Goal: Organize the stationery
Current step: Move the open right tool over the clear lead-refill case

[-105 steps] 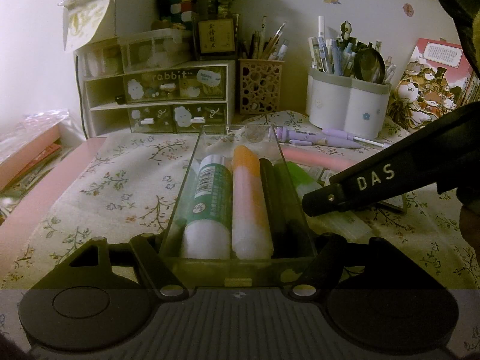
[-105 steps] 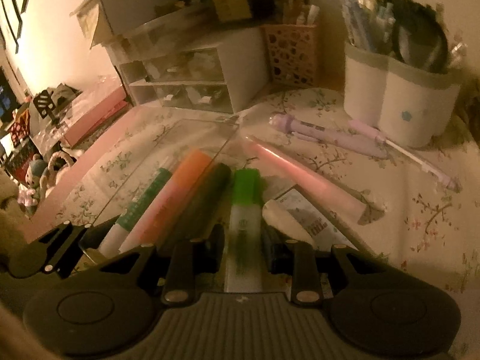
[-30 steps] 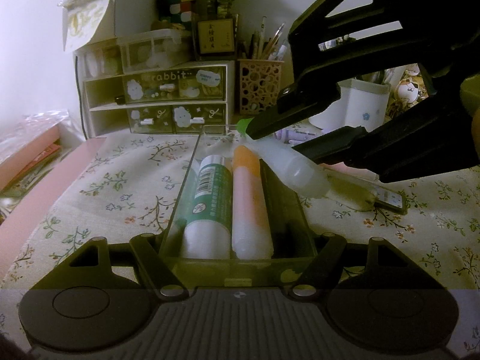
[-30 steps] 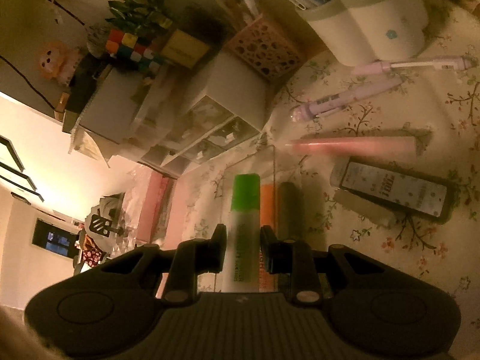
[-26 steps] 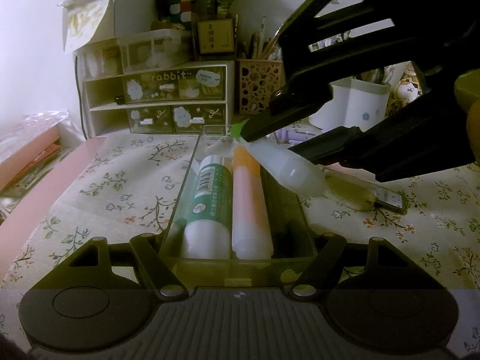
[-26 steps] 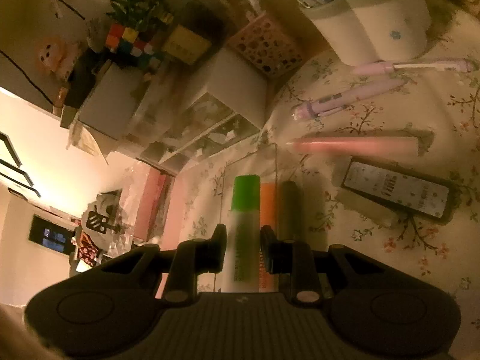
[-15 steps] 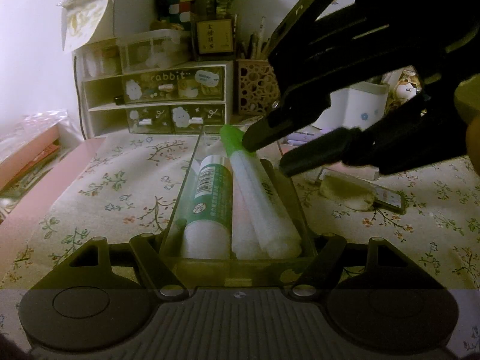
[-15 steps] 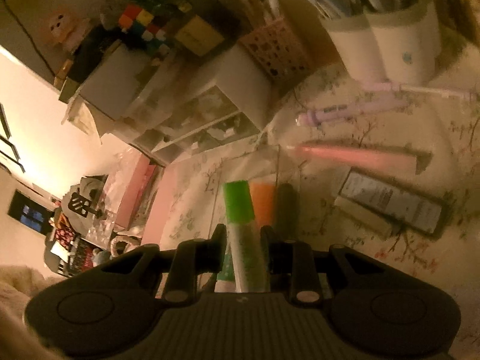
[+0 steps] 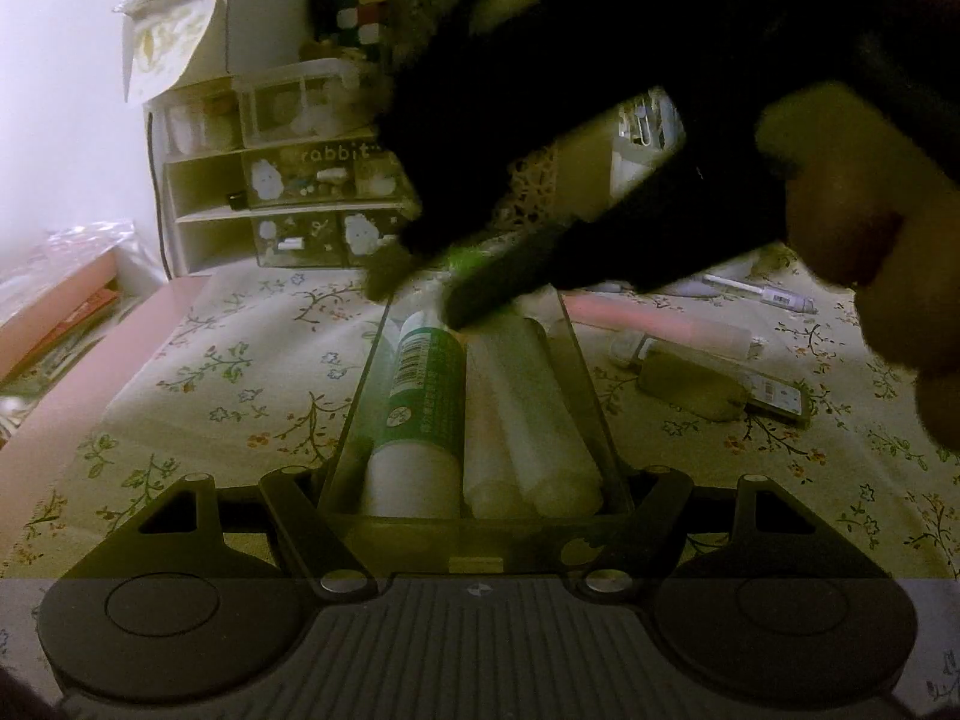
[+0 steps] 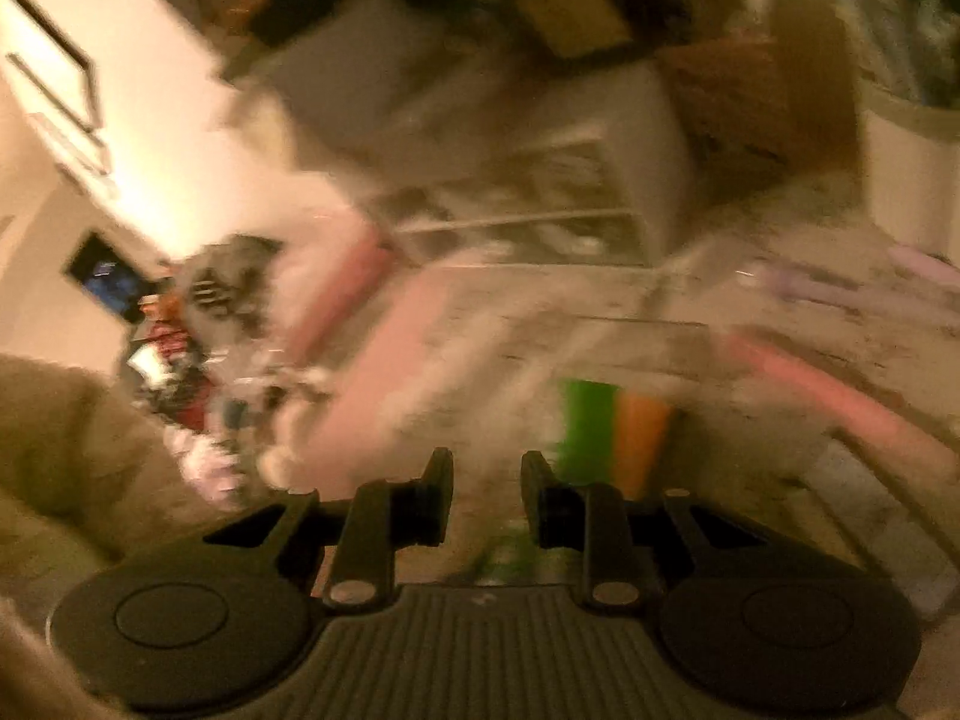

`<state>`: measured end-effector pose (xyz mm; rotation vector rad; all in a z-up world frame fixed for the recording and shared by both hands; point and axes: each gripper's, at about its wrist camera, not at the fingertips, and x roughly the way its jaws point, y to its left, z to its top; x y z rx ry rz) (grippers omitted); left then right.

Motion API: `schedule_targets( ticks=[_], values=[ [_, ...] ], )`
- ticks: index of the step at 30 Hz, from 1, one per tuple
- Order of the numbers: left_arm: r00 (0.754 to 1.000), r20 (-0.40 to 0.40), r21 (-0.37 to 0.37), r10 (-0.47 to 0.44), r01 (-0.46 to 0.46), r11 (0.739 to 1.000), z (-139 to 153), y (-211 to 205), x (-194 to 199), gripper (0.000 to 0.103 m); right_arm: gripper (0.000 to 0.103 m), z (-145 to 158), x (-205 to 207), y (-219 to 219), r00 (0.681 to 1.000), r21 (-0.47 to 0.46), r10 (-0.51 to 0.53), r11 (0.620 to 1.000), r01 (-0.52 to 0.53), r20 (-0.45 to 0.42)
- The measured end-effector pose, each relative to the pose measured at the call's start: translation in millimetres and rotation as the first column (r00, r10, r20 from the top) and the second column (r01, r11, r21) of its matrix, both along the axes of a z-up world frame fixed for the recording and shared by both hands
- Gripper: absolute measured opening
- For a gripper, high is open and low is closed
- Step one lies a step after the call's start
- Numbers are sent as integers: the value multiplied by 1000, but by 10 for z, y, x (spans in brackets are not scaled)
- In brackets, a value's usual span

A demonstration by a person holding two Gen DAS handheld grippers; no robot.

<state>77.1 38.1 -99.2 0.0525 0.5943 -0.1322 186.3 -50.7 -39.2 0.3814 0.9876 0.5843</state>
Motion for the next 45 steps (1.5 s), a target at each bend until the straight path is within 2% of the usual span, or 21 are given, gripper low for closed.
schedule_targets(
  ticks=[2,10,15,20,24,28,30,36,39,42,45],
  values=[
    [1000,0,-2,-5,5,1000,-3,-2,0,73,27,-34,-18,-90,999,-20,-39,999,38,-11],
    [1000,0,-3,-6,6,1000,-5,-3,1,73,27,31,-140,-312,997,65,-77,995,77,6],
    [1000,1,-3,-7,7,1000,-6,-2,1,73,27,166,-217,-529,987,93,-152,985,146,54],
    [1000,1,-3,-7,7,1000,-6,-4,3,73,27,156,-262,-903,960,67,-271,961,267,68],
    [1000,1,-2,-7,7,1000,-7,2,2,73,27,95,-288,-1093,943,0,-320,947,321,90],
    [1000,1,-2,-8,8,1000,-8,3,4,73,27,4,-315,-1162,948,-80,-296,949,306,115],
    [1000,1,-2,-8,8,1000,-9,3,4,73,27,-56,-315,-1162,949,-156,-290,938,308,128],
    [1000,1,-2,-8,8,1000,-8,3,3,73,27,-234,-385,-1208,955,-273,-253,918,288,156],
    [1000,1,-2,-8,8,1000,-9,2,4,73,27,-226,-509,-1086,962,-345,-132,914,211,239],
    [1000,1,-2,-8,8,1000,-9,2,4,73,30,-202,-710,-924,941,-433,27,892,129,336],
    [1000,1,-2,-8,8,1000,-9,2,3,73,34,-243,-800,-818,923,-510,139,857,69,358]
  ],
)
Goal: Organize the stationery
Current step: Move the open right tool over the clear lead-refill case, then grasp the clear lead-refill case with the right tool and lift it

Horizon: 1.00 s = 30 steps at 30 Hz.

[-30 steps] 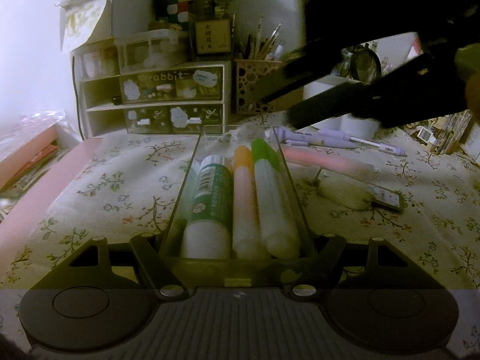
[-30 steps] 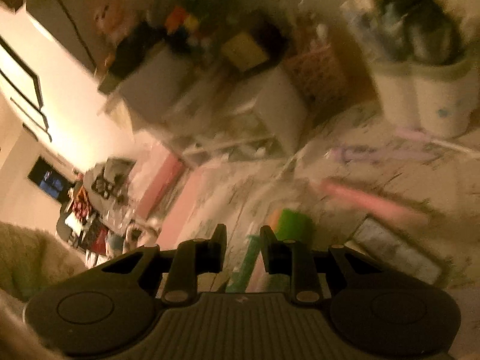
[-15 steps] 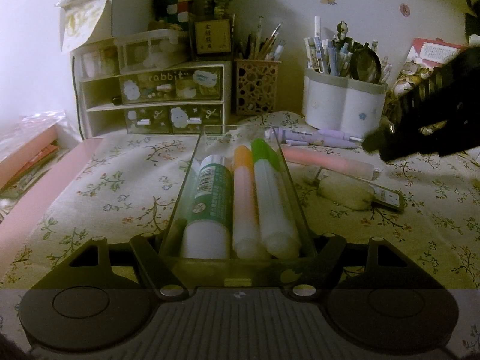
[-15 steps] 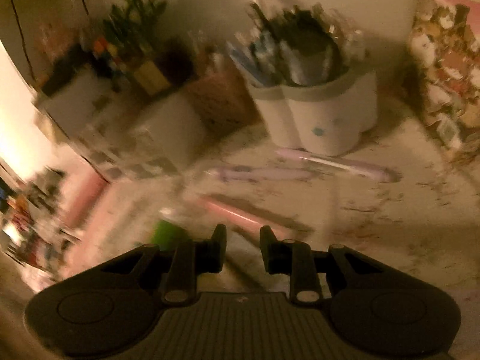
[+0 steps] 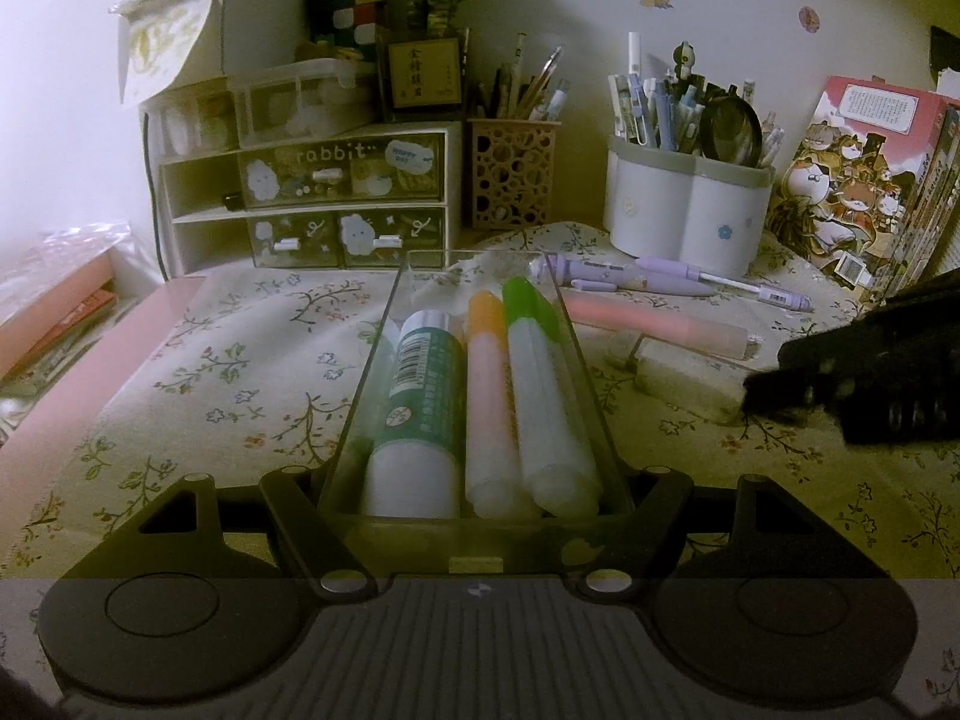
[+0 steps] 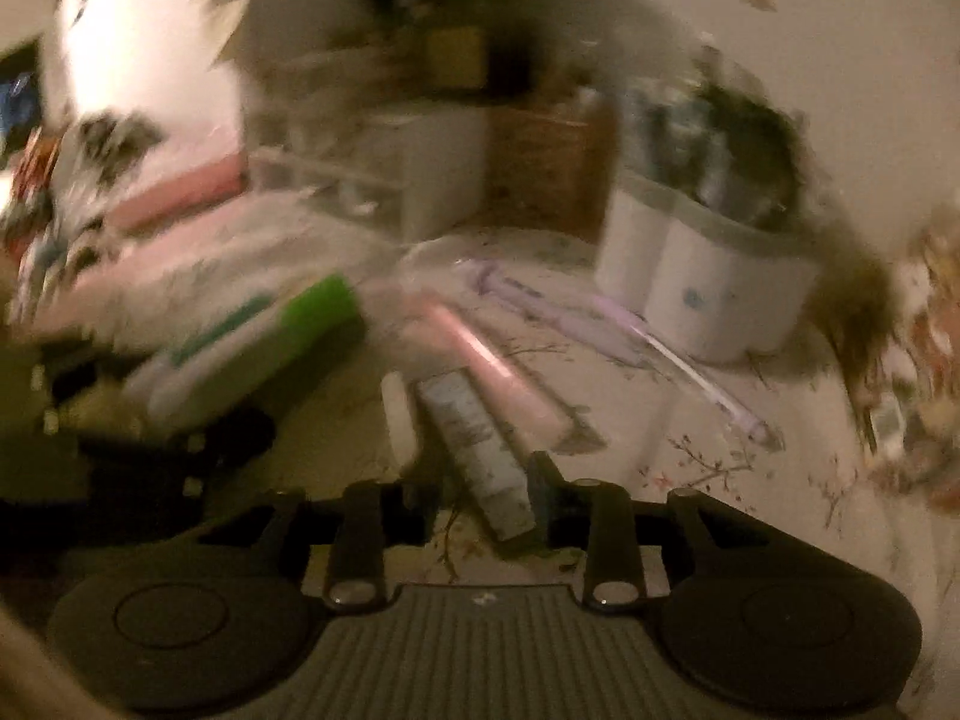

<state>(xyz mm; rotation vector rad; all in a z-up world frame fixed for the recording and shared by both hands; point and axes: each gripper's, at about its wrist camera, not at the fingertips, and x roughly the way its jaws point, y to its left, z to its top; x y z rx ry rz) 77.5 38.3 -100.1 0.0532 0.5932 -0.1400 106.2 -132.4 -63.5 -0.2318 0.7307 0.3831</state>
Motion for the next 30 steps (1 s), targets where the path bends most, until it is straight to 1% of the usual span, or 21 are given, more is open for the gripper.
schedule_targets(
  ticks=[3,4,5,7,9,10,12,14,15,17,20,21,23,24,25,26,28,29,30],
  values=[
    [1000,0,0,0,0,1000,0,0,-1,73,37,-77,30,81,998,-62,57,996,-57,-9],
    [1000,0,0,0,0,1000,0,0,-1,73,38,-101,37,84,998,-74,65,995,-64,0],
    [1000,0,0,0,0,1000,0,0,-1,73,39,-108,45,86,998,-76,67,995,-66,10],
    [1000,0,0,0,0,1000,0,1,-1,73,39,-113,98,69,999,-46,53,998,-53,6],
    [1000,0,0,-1,1,1000,0,1,-1,73,41,-117,122,79,999,-36,52,998,-52,4],
    [1000,0,0,-1,1,1000,0,0,-1,73,39,-109,130,93,998,-36,56,998,-56,0],
    [1000,0,0,0,0,1000,0,0,-1,73,30,-83,132,128,998,-31,66,997,-66,-6],
    [1000,0,0,-1,1,1000,0,0,-1,73,12,-63,140,160,997,-31,75,997,-76,-15],
    [1000,0,0,0,0,1000,0,0,-1,73,9,-41,151,149,997,-7,75,997,-76,-32],
    [1000,0,0,-1,1,1000,0,1,-1,73,9,-27,184,100,996,47,53,998,-50,-65],
    [1000,0,0,-1,1,1000,0,0,-1,73,9,-31,198,48,996,95,10,995,-2,-87],
    [1000,0,0,-1,1,1000,0,0,-1,73,9,-26,197,43,996,92,-7,996,15,-86],
    [1000,0,0,-1,1,1000,0,0,-1,73,10,-9,184,38,999,78,-17,997,21,-48],
    [1000,0,0,0,0,1000,0,0,-1,73,13,-10,184,46,999,66,12,998,-8,-49],
    [1000,0,0,0,0,1000,0,0,-1,73,28,-14,185,52,999,53,29,998,-26,-46],
    [1000,1,0,0,0,1000,0,0,-1,73,47,-18,179,58,999,35,35,999,-34,-35],
    [1000,0,0,-1,1,1000,0,0,-2,73,56,-36,171,44,999,19,49,999,-49,-16],
    [1000,0,0,-1,1,1000,0,0,-1,73,58,-51,187,26,999,20,50,999,-50,-18],
    [1000,0,0,-1,1,1000,0,-1,-1,73,58,-72,226,0,998,25,46,999,-45,-36]
  ],
)
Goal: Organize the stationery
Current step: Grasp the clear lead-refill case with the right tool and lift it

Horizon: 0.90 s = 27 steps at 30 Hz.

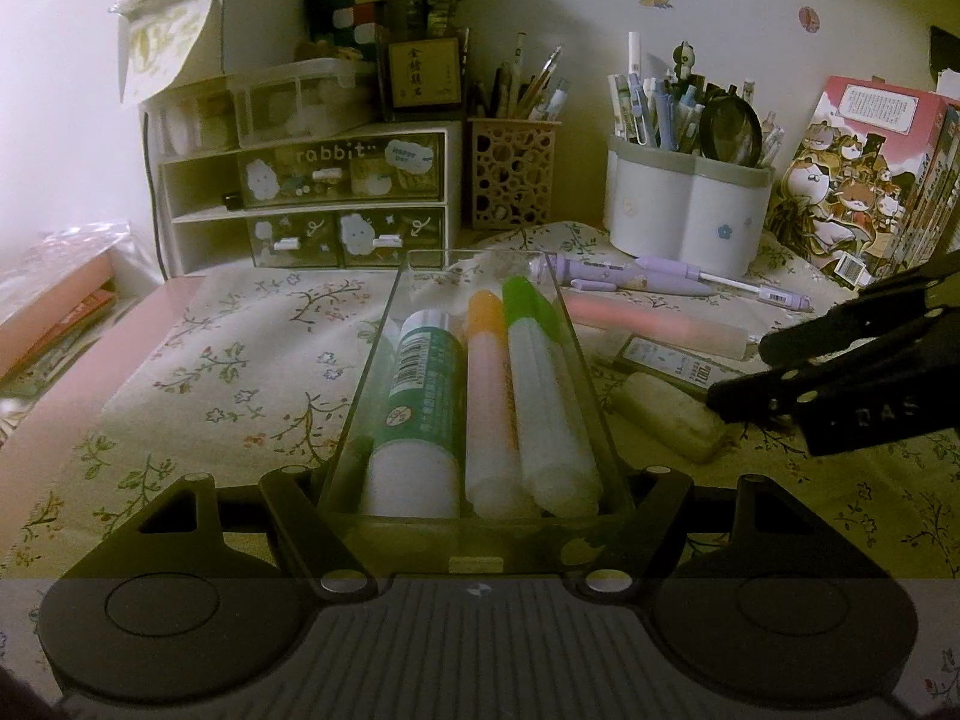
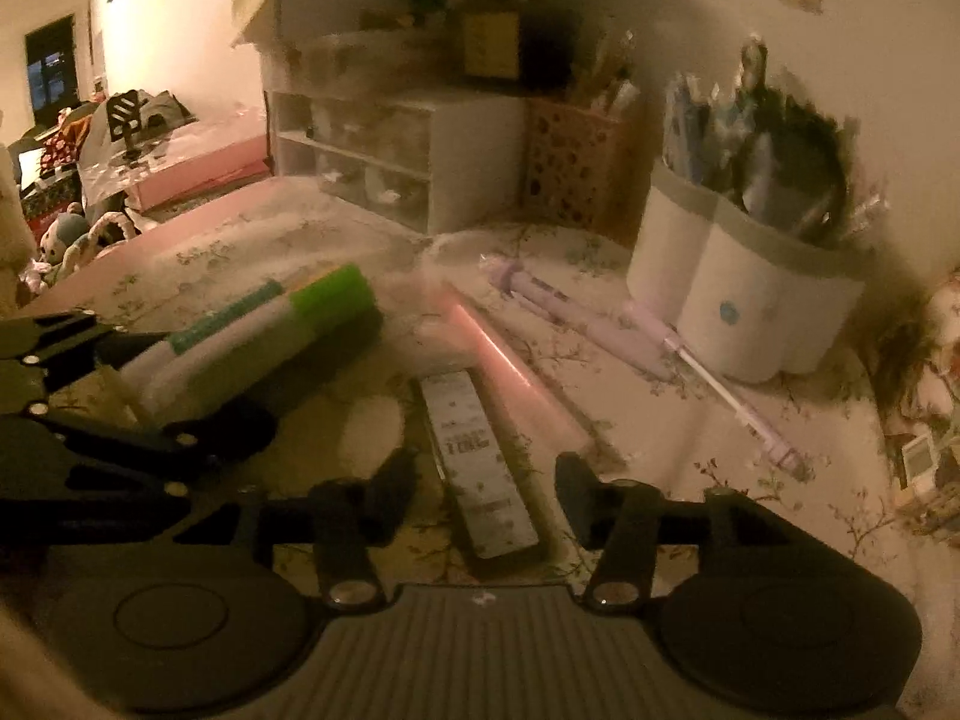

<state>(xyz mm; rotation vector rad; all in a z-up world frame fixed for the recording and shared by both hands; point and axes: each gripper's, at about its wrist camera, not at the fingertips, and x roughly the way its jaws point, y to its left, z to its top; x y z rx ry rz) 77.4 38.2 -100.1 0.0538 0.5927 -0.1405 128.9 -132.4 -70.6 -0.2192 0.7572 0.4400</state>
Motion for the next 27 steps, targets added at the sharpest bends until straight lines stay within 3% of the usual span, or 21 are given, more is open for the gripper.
schedule_targets(
  ticks=[5,6,7,8,14,23,27],
  values=[
    [1000,0,-1,0,0,1000,0,0,0,73,57,-54,149,-70,999,64,20,998,-17,-47],
    [1000,0,-1,1,-1,1000,0,-1,0,73,54,-46,154,-38,998,44,30,999,-28,-47],
    [1000,0,-1,1,-1,1000,0,0,0,73,40,-33,154,-15,998,43,41,998,-39,-51],
    [1000,0,-1,1,-1,1000,0,0,0,73,39,-17,146,9,997,44,52,998,-49,-56],
    [1000,0,0,0,0,1000,-2,3,0,73,36,9,88,64,997,80,-5,997,11,-83],
    [1000,0,-1,0,0,1000,-2,4,0,73,36,26,0,-122,979,258,-137,951,172,-149],
    [1000,0,0,0,0,1000,-2,4,0,73,36,83,-76,-87,982,297,-117,942,158,-151]
  ],
)
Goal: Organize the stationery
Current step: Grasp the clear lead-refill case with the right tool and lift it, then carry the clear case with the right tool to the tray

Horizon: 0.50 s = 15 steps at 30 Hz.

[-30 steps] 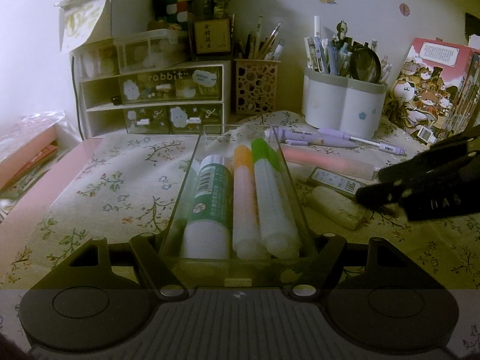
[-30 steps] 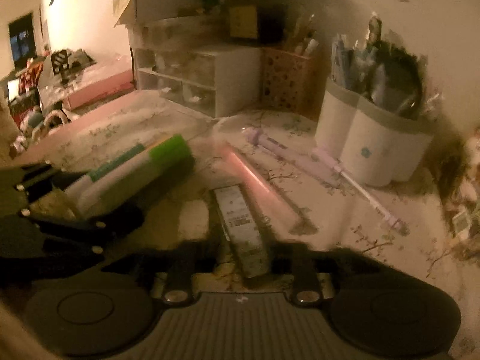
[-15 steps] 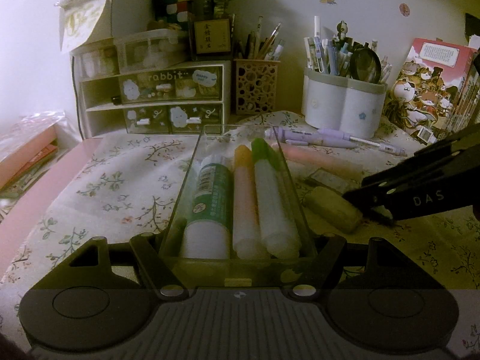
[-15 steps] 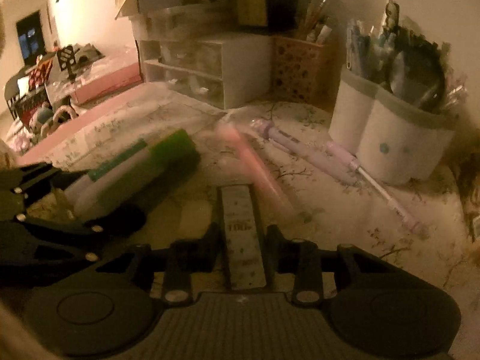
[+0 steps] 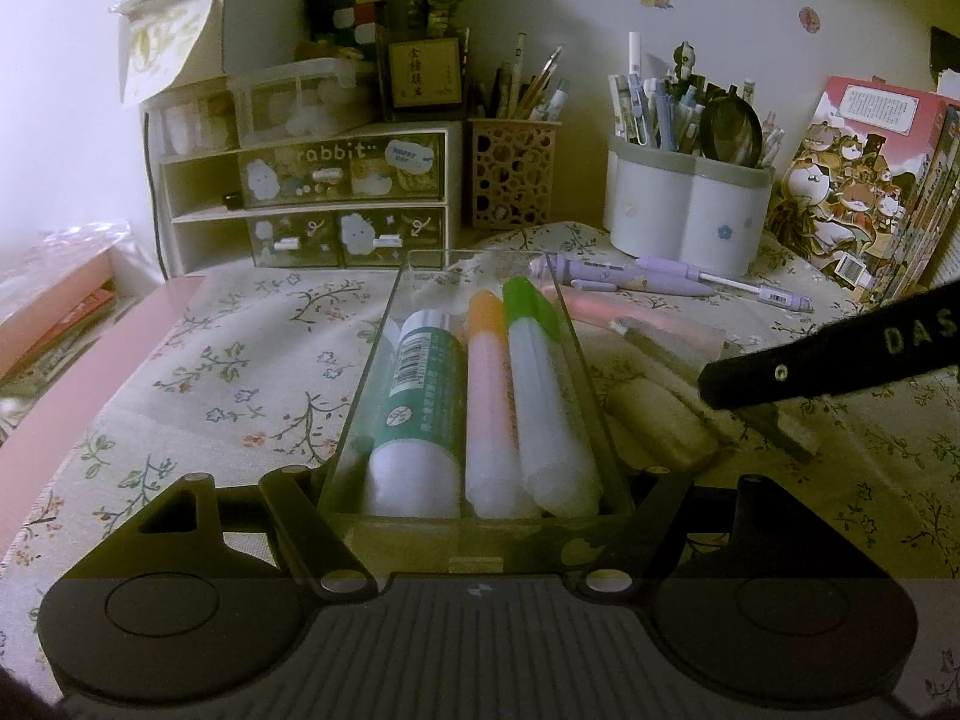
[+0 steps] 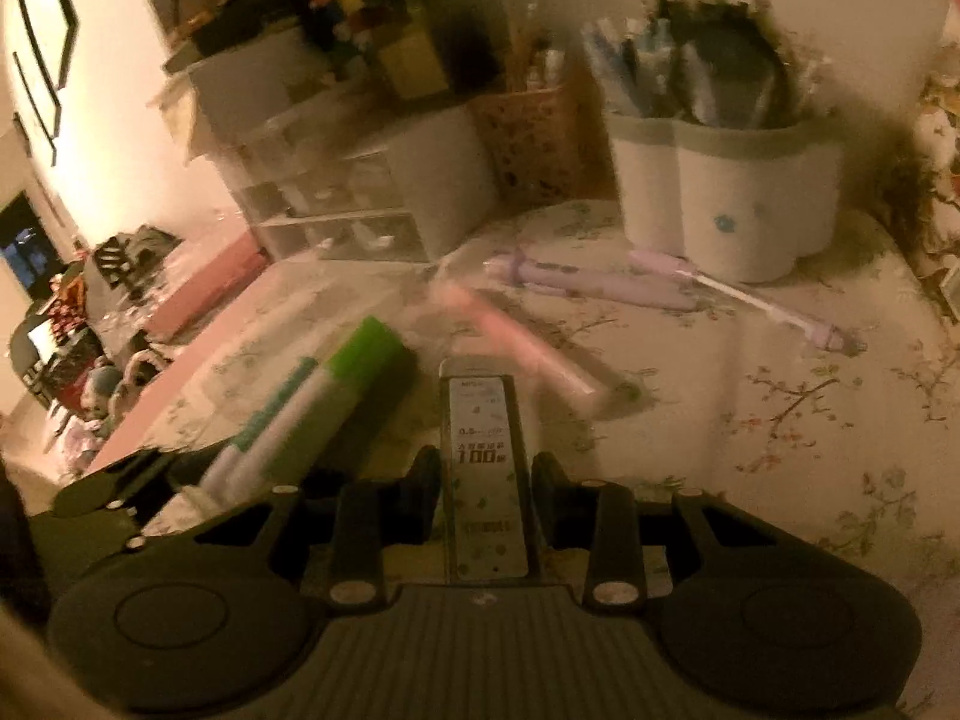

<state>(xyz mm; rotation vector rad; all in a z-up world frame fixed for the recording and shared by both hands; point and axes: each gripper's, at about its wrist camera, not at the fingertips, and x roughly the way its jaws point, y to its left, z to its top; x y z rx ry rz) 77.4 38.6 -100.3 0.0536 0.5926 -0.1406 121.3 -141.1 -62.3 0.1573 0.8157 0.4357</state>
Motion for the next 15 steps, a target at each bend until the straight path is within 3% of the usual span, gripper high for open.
schedule_targets(
  ticks=[4,15],
  values=[
    [1000,0,0,0,0,1000,0,0,0,73,36,-21,-101,175,996,-56,83,995,-82,15],
    [1000,-1,-3,4,-4,1000,-3,9,3,73,37,41,-217,424,977,-229,183,961,-155,109]
  ],
)
